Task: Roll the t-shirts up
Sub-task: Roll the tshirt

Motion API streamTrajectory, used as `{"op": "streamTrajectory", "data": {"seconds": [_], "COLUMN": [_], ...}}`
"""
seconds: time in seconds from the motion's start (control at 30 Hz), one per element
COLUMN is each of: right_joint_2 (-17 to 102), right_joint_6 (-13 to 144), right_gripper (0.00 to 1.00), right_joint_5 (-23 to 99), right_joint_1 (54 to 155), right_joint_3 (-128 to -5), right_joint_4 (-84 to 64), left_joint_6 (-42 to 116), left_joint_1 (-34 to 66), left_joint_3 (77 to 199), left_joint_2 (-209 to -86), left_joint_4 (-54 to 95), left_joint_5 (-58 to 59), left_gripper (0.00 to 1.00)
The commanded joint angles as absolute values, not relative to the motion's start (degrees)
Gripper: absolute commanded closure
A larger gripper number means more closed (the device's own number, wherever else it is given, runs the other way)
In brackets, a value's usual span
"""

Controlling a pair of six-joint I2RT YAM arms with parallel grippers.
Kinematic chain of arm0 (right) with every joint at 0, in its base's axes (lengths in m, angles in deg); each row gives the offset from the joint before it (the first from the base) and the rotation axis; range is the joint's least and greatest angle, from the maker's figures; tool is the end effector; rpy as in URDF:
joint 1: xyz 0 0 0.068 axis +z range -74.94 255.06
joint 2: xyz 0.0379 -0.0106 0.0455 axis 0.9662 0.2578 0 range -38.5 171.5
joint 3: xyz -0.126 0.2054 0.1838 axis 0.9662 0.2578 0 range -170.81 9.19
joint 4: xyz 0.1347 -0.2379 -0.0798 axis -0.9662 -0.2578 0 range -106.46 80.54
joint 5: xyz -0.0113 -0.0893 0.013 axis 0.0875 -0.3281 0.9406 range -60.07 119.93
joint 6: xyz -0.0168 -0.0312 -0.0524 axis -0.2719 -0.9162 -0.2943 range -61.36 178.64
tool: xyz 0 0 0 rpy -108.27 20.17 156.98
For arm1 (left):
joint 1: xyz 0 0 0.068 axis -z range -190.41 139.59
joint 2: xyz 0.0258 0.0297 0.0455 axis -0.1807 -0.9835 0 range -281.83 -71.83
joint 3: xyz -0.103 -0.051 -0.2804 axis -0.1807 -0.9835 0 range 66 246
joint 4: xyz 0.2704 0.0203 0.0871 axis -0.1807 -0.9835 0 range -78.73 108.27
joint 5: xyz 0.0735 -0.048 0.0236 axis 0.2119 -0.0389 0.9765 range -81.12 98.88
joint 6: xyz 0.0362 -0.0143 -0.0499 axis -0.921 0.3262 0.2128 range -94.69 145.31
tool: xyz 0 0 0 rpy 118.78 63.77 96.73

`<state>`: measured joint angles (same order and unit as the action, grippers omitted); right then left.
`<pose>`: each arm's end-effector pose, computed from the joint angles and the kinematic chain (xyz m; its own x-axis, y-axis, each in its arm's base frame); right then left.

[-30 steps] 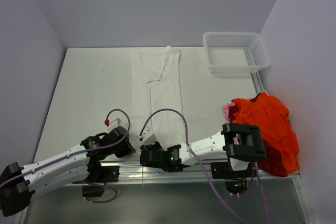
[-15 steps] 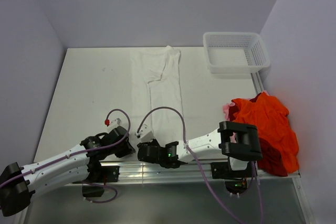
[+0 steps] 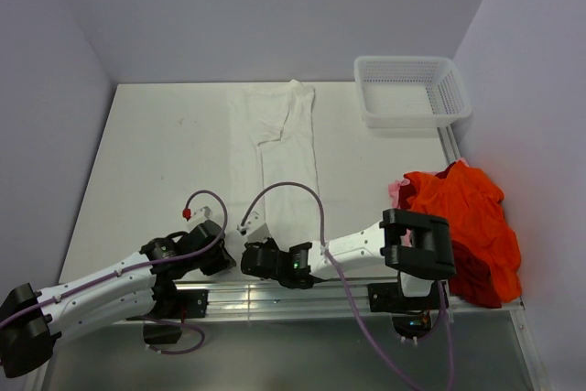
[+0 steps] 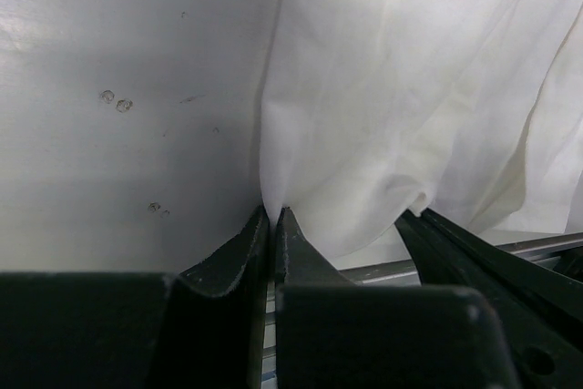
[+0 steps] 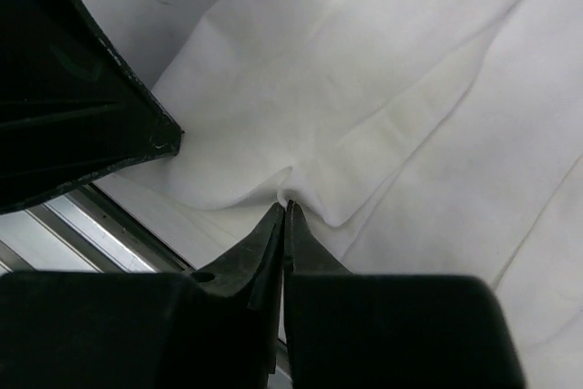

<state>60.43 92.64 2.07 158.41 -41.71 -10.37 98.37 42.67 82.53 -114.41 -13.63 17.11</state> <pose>0.0652 0.3626 0.1564 -0.5435 -0.3932 -0.7416 -0.6497 0.7564 0.0751 0.0874 -0.1047 0.1452 -0.8616 -0.4294 -0.2706 -0.2698 0.8391 -0.4723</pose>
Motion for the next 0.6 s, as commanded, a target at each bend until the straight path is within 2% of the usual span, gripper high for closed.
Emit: {"op": "streamTrajectory", "data": {"seconds": [0.0,0.3,0.57], "right_joint_2": [56.3,53.7,57.5], "right_joint_6": [94.9,100.3,102.1], "right_gripper": [0.97,1.00,1.00], "right_joint_5": [-1.4,-8.0,-15.4], "right_joint_1": [158.1,158.5,161.6], "right_joint_3": [-40.1,-38.7,-43.6], "right_joint_4": [-9.6,-16.4,-25.4], "left_joint_6": [97.4,97.6,97.6], "left_joint_1": [42.9,42.9,42.9], "left_joint_3": [83.6,83.8,83.7], "left_joint_2": [-114.5,-115.1,-115.4], "left_joint_4": [-14.4,-14.3,-13.8], "left_joint_5": [17.1,17.1,17.1], "left_gripper": [1.00,1.00,1.00]}}
